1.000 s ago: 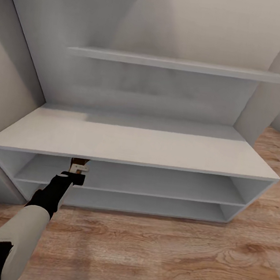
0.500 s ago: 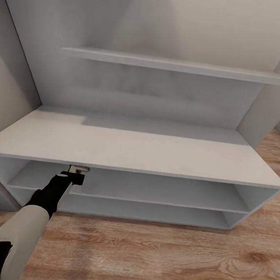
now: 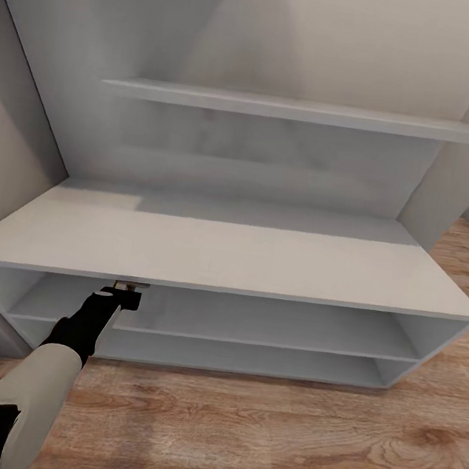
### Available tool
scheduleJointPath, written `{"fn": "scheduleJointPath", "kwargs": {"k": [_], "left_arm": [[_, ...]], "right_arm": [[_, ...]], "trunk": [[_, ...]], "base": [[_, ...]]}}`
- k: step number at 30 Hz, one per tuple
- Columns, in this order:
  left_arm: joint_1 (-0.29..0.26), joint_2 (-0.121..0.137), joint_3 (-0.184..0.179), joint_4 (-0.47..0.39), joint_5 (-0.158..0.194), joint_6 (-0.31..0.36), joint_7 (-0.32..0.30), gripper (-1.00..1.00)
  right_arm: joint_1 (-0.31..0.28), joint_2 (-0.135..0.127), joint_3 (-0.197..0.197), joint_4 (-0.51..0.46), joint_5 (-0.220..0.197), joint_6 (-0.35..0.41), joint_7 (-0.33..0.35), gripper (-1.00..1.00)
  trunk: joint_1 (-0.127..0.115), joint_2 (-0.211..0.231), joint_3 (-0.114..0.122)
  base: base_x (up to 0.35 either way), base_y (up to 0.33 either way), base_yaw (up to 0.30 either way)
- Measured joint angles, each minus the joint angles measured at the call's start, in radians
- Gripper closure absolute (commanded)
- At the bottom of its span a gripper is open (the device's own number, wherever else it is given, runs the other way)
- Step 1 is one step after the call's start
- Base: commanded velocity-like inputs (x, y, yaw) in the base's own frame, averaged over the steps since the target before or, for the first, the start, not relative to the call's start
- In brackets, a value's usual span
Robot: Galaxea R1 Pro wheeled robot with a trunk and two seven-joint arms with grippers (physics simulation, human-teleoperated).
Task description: Pick up the two gym shoes and the two sandals from the corridor floor and place them onto the hallstand (shoe rack) in the corridor, making sure they are on the rack and not on the floor. Arrange them so the two gym shoes are next to each other and the two sandals are next to each other.
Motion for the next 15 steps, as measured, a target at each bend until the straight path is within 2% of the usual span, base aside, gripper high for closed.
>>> {"fn": "scheduleJointPath", "kwargs": {"k": [2, 3, 15], "left_arm": [[0.0, 0.0, 0.001, 0.001, 0.001, 0.0, -0.001, 1.0], [-0.001, 0.001, 0.002, 0.002, 0.001, 0.001, -0.001, -1.0], [0.0, 0.004, -0.004, 0.007, -0.005, 0.001, -0.002, -1.0]], "right_arm": [[0.0, 0.0, 0.0, 0.0, 0.0, 0.0, 0.0, 1.0], [0.0, 0.0, 0.0, 0.0, 0.0, 0.0, 0.0, 1.0], [0.0, 0.0, 0.0, 0.0, 0.0, 0.0, 0.0, 1.0]], "trunk": [[0.0, 0.0, 0.0], [0.0, 0.0, 0.0], [0.0, 0.0, 0.0]], "base": [[0.0, 0.0, 0.0], [0.0, 0.0, 0.0], [0.0, 0.0, 0.0]]}}
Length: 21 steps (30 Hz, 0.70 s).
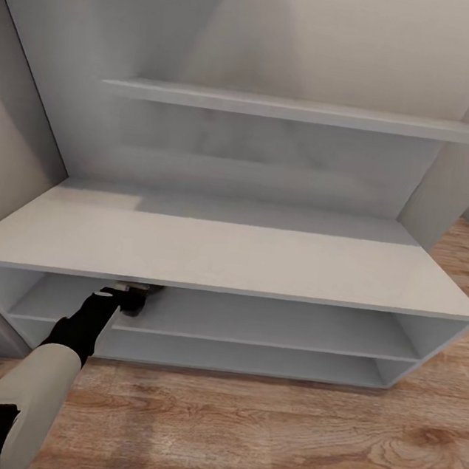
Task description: Pick up the two gym shoes and the two sandals from the corridor floor and place them onto the hallstand (shoe rack) in the corridor, making sure they are on the rack and not on the floor. Arrange them so the two gym shoes are next to each other and the two sandals are next to each other.
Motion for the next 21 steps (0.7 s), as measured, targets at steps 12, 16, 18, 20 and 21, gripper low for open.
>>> {"fn": "scheduleJointPath", "kwargs": {"k": [12, 16, 18, 20, 21], "left_arm": [[0.002, 0.001, -0.009, -0.006, -0.005, -0.003, 0.001, -1.0], [0.005, 0.001, -0.009, -0.002, -0.002, -0.009, -0.001, -1.0], [0.016, 0.0, -0.008, -0.001, -0.001, -0.013, -0.001, -1.0], [0.049, 0.0, -0.006, -0.01, 0.003, -0.016, -0.004, -1.0], [0.069, 0.0, -0.004, -0.015, 0.004, -0.018, -0.006, -1.0]], "right_arm": [[0.0, 0.0, 0.0, 0.0, 0.0, 0.0, 0.0, 1.0], [0.0, 0.0, 0.0, 0.0, 0.0, 0.0, 0.0, 1.0], [0.0, 0.0, 0.0, 0.0, 0.0, 0.0, 0.0, 1.0], [0.0, 0.0, 0.0, 0.0, 0.0, 0.0, 0.0, 1.0], [0.0, 0.0, 0.0, 0.0, 0.0, 0.0, 0.0, 1.0]], "trunk": [[0.001, 0.0, 0.0], [0.001, 0.0, 0.0], [0.001, 0.0, 0.0], [0.001, 0.0, 0.0], [0.001, 0.0, 0.0]], "base": [[-0.217, 0.0, 0.0], [-0.333, 0.0, 0.0], [-0.334, 0.0, 0.0], [-0.334, 0.0, 0.0], [-0.334, 0.0, 0.0]]}}
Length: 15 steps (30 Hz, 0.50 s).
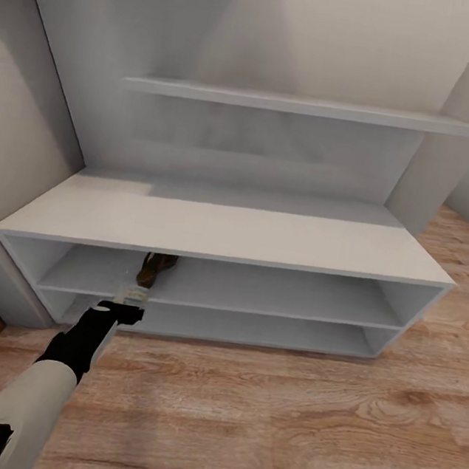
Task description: Pick up the two gym shoes and the two sandals from the corridor floor and place them onto the hallstand (shoe rack) in the corridor, making sure they are on the rack and not on the floor. Arrange them so the two gym shoes are next to each other and the two sandals are next to each other.
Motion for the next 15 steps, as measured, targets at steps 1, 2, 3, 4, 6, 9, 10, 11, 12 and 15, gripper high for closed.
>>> {"fn": "scheduleJointPath", "kwargs": {"k": [1, 2, 3, 4, 6, 9, 10, 11, 12, 15], "left_arm": [[0.029, 0.0, 0.002, -0.006, 0.002, -0.011, -0.003, -1.0], [0.051, 0.0, 0.002, -0.009, 0.003, -0.028, -0.004, -1.0], [0.076, 0.0, 0.003, -0.012, 0.004, -0.053, -0.006, -1.0], [0.102, 0.0, 0.004, -0.014, 0.005, -0.086, -0.007, -1.0], [0.161, 0.001, 0.008, -0.02, 0.015, -0.168, -0.015, -1.0], [0.281, 0.007, 0.021, -0.035, 0.079, -0.321, -0.079, -1.0], [0.328, 0.014, 0.025, -0.043, 0.109, -0.372, -0.141, -1.0], [0.362, 0.02, 0.026, -0.047, 0.125, -0.404, -0.195, -1.0], [0.393, 0.029, 0.027, -0.051, 0.136, -0.431, -0.255, -1.0], [0.467, 0.069, 0.029, -0.052, 0.151, -0.493, -0.47, -1.0]], "right_arm": [[0.0, 0.0, 0.0, 0.0, 0.0, 0.0, 0.0, 1.0], [0.0, 0.0, 0.0, 0.0, 0.0, 0.0, 0.0, 1.0], [0.0, 0.0, 0.0, 0.0, 0.0, 0.0, 0.0, 1.0], [0.0, 0.0, 0.0, 0.0, 0.0, 0.0, 0.0, 1.0], [0.0, 0.001, 0.0, 0.0, 0.0, 0.0, 0.0, 1.0], [0.0, 0.001, 0.0, 0.001, 0.0, 0.0, 0.0, 1.0], [0.0, 0.001, 0.0, 0.001, -0.001, 0.0, 0.0, 1.0], [0.0, 0.002, 0.0, 0.002, 0.0, 0.0, 0.0, 1.0], [0.0, 0.001, 0.0, 0.002, 0.0, -0.001, 0.0, 1.0], [0.0, 0.011, 0.001, 0.005, 0.001, 0.0, 0.002, 1.0]], "trunk": [[0.0, 0.0, 0.0], [0.0, 0.0, 0.0], [0.0, 0.0, 0.0], [0.0, 0.0, 0.0], [0.0, 0.0, 0.0], [0.0, 0.0, 0.0], [0.0, 0.0, 0.0], [0.0, 0.0, 0.0], [0.0, 0.0, 0.0], [-0.001, 0.0, 0.0]], "base": [[-0.334, 0.0, 0.0], [-0.334, 0.0, 0.0], [-0.335, 0.0, 0.0], [-0.335, 0.0, 0.0], [-0.334, 0.0, 0.0], [-0.301, 0.0, 0.0], [-0.202, 0.0, 0.0], [-0.134, 0.0, 0.0], [-0.086, 0.0, 0.0], [-0.036, 0.0, 0.0]]}}
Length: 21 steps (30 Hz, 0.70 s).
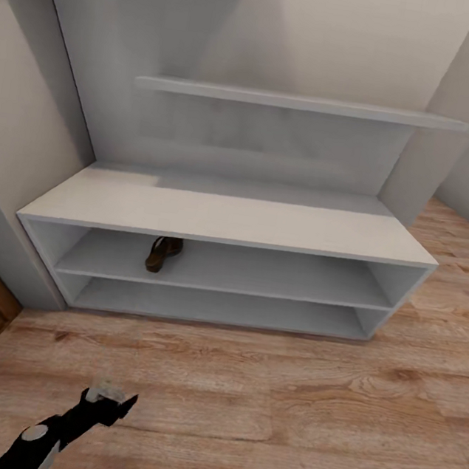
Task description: Pick up the two gym shoes and the two sandals from the corridor floor and place them onto the hallstand (shoe rack) in the corridor, making sure they are on the rack and not on the floor. Arrange them so the two gym shoes are next to each other and the two sandals are next to each other.
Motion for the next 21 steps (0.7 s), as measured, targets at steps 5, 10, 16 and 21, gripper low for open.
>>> {"fn": "scheduleJointPath", "kwargs": {"k": [5, 10, 16, 21], "left_arm": [[0.14, 0.069, 0.008, 0.012, 0.043, -0.13, -0.308, -1.0], [0.215, 0.086, 0.038, 0.072, 0.06, -0.209, -0.349, -1.0], [0.233, 0.082, 0.143, 0.191, 0.064, -0.259, -0.344, -1.0], [0.234, 0.077, 0.26, 0.211, 0.059, -0.267, -0.345, -1.0]], "right_arm": [[0.0, 0.011, 0.0, 0.004, 0.002, -0.001, 0.001, 1.0], [0.0, 0.016, 0.001, 0.004, 0.02, -0.001, 0.001, 1.0], [0.0, 0.019, -0.001, 0.011, 0.058, -0.002, 0.001, 1.0], [0.0, 0.052, -0.001, 0.017, 0.06, -0.004, -0.001, 1.0]], "trunk": [[0.0, 0.0, 0.0], [0.0, 0.0, 0.0], [0.0, 0.0, 0.0], [0.0, 0.0, 0.0]], "base": [[-0.007, 0.0, 0.0], [0.0, 0.0, 0.0], [0.0, 0.0, 0.0], [-0.008, -0.035, 0.0]]}}
